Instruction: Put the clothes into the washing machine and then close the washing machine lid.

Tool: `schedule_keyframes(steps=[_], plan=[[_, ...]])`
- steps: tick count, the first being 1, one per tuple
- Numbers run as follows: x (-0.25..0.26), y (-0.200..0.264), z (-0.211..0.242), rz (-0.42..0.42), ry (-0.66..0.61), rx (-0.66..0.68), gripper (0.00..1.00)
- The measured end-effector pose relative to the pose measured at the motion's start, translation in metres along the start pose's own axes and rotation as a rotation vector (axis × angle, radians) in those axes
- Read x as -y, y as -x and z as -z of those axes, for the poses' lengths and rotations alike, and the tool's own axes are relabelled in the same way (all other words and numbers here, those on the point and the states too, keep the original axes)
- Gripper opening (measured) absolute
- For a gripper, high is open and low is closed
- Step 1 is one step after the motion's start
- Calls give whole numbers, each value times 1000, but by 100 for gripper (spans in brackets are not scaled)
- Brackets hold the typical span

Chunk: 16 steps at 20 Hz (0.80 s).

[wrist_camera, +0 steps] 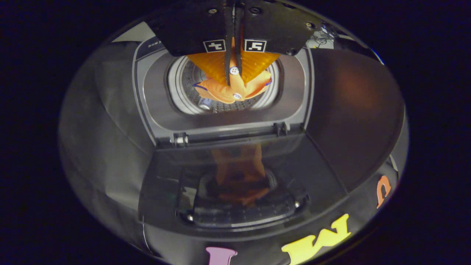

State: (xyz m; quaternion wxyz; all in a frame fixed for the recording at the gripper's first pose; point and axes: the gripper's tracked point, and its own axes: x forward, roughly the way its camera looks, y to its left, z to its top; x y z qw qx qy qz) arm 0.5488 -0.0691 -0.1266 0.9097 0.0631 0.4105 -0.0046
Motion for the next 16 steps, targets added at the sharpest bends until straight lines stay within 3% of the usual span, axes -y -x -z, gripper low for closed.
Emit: schedule_keyframes(steps=[10, 16], plan=[[4, -28, 38, 80, 20, -265, 6], [3, -30, 45, 70, -7, -296, 10]])
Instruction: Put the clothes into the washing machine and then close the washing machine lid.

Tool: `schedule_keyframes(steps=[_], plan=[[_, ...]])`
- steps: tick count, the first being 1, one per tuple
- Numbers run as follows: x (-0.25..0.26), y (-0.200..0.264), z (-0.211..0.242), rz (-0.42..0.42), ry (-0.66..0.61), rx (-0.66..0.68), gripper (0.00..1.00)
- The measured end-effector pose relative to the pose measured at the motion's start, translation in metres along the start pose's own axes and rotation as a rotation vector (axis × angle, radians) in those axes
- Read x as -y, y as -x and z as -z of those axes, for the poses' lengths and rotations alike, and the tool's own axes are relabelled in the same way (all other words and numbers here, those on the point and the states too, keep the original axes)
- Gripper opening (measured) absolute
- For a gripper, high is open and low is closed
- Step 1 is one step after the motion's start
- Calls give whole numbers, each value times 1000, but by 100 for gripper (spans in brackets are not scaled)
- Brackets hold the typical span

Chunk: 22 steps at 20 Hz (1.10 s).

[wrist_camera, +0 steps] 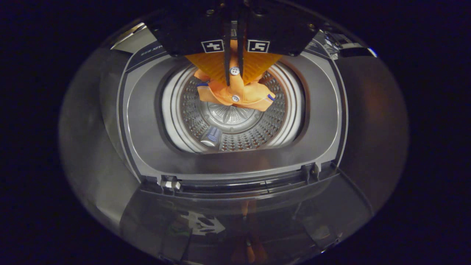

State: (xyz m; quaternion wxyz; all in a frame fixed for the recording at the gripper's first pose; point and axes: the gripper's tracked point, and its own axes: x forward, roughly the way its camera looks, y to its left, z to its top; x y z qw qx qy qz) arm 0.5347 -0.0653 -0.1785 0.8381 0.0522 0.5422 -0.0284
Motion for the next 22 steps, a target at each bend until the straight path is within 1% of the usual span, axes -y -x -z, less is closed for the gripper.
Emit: schedule_keyframes(steps=[1, 3, 4, 5, 7, 8, 16, 20, 22], plan=[[-2, 0, 2, -19, -8, -11, 11], [-8, 1, 3, -46, -17, -8, 19], [-6, 2, -2, -56, -25, 29, 32], [-1, 0, -8, -37, -22, 72, 46], [2, 5, -13, -32, 0, 112, 73], [2, 7, -13, -26, 14, 119, 82], [16, 17, -18, 30, 87, 236, 82], [26, 40, -35, 86, 171, 368, 82], [26, 56, -46, 99, 211, 435, 82]])
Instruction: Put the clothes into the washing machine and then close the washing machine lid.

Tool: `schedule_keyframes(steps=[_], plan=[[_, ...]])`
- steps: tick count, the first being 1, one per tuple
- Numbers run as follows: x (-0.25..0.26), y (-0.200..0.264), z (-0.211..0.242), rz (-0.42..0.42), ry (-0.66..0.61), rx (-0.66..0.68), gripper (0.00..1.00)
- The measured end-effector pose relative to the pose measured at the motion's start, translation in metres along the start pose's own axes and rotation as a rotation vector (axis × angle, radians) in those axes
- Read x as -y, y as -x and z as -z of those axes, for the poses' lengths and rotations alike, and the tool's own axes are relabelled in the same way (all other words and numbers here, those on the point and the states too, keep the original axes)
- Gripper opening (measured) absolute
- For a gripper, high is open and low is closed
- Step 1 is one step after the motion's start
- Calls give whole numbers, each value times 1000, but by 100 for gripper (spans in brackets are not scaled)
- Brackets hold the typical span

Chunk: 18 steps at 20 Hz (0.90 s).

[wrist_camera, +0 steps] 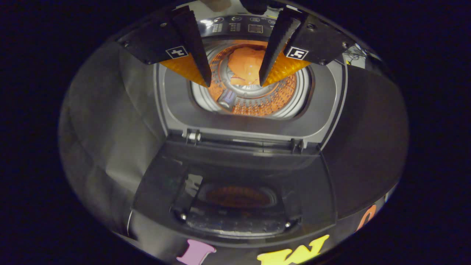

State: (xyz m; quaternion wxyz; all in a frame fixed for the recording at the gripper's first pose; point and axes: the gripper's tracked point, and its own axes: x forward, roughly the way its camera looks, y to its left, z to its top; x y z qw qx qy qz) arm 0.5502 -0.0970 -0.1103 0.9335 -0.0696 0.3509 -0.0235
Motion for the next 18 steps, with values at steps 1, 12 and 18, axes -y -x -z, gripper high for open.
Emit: schedule_keyframes(steps=[1, 12, 18], plan=[[1, 6, -10, 1, 9, 35, 82], [5, 69, -126, -24, 24, 324, 82], [9, 82, -173, -38, -2, 397, 82]])
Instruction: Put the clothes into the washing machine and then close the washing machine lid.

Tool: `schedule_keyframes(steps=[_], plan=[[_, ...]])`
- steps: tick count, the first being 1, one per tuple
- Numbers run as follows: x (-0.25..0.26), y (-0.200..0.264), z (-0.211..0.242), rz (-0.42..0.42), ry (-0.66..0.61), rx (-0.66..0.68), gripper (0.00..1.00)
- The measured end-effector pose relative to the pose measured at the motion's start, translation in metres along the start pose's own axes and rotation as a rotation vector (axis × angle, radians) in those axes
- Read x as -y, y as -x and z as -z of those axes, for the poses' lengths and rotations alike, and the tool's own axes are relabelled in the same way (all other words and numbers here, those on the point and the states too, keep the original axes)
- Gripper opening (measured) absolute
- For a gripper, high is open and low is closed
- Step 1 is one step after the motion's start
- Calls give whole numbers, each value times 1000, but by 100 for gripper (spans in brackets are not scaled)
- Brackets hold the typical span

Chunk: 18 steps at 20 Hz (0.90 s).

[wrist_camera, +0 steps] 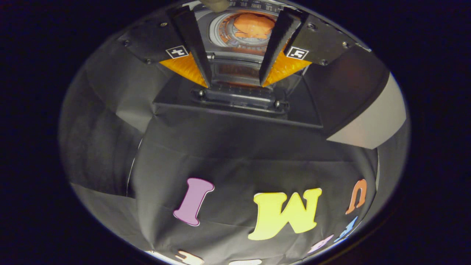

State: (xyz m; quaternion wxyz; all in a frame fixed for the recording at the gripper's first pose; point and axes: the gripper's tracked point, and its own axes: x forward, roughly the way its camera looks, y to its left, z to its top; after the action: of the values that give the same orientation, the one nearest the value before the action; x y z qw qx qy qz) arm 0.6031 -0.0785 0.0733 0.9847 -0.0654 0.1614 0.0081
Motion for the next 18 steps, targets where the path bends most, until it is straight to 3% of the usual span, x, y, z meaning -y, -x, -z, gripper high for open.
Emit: schedule_keyframes(steps=[11, 17, 18], plan=[[-1, -48, -66, 4, -110, 18, 82], [-5, -87, -49, 26, -127, -54, 82], [-6, -91, -56, 28, -135, -8, 82]])
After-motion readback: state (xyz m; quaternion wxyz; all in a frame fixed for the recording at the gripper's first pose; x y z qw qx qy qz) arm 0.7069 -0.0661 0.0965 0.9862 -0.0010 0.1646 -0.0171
